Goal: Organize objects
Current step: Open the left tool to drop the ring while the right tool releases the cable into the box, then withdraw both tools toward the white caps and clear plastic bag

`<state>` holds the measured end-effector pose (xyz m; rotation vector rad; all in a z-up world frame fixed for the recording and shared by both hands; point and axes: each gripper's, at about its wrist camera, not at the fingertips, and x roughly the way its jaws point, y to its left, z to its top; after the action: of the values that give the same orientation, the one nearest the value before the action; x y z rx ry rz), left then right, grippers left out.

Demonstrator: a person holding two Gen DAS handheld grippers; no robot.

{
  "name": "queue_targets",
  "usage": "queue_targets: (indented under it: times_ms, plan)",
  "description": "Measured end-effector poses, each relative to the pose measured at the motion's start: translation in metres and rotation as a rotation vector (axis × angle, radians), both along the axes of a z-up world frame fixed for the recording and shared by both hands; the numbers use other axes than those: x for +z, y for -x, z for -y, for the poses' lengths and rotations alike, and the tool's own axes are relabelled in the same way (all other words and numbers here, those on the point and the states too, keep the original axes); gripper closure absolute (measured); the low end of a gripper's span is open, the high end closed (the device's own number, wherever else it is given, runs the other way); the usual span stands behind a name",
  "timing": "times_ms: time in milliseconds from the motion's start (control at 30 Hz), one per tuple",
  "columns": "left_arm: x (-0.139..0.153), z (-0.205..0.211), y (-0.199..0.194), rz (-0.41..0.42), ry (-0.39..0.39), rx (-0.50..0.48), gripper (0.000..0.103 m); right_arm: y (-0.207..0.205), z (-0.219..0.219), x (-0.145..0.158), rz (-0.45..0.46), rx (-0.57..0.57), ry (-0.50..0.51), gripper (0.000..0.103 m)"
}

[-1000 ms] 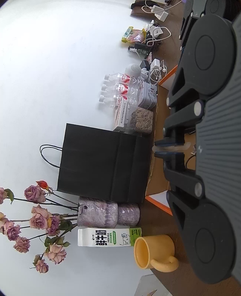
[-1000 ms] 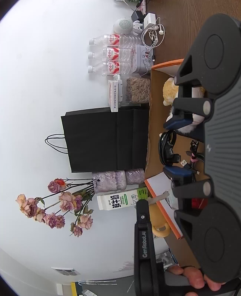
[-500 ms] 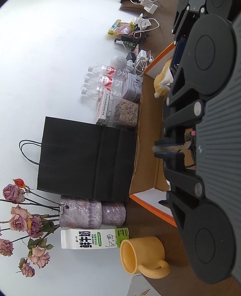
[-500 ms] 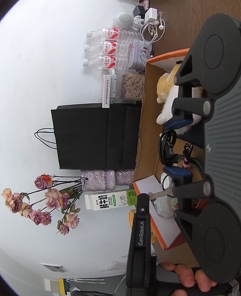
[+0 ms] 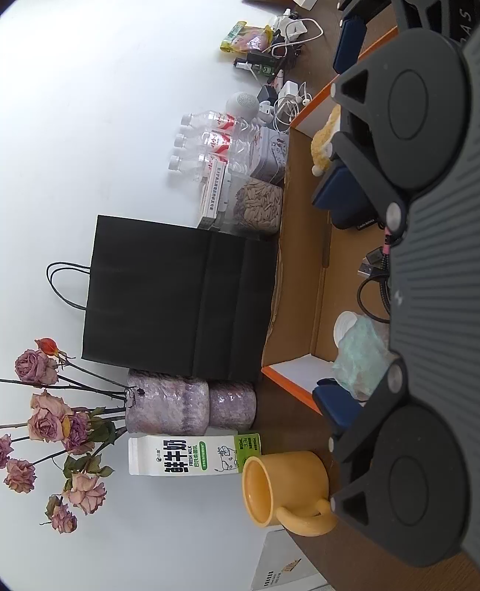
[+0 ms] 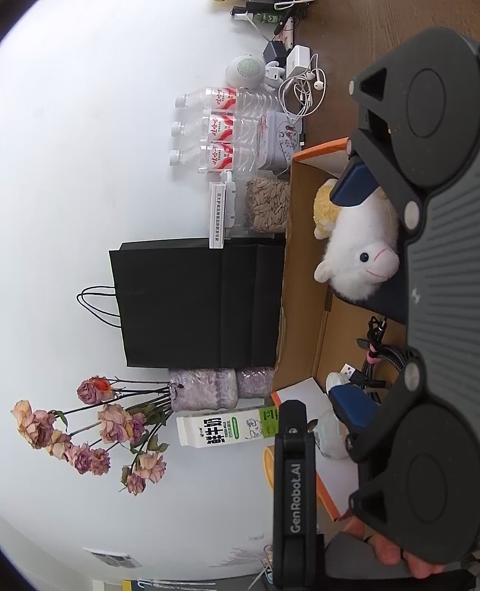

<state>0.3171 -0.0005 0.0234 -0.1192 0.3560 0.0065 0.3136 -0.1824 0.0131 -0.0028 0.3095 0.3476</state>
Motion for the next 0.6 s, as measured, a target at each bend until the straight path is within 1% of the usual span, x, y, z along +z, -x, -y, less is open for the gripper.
queue_targets:
  times_ms: [467,600]
  plan:
    - [0.006,0.0,0.007,0.014,0.008,-0.012,0.0,0.008,0.002,0.004,0.019,-0.005,0.002,0.0]
    - [0.008,0.002,0.012,0.019,-0.004,-0.013,0.0,0.013,0.002,0.006,0.026,-0.002,0.008,0.0]
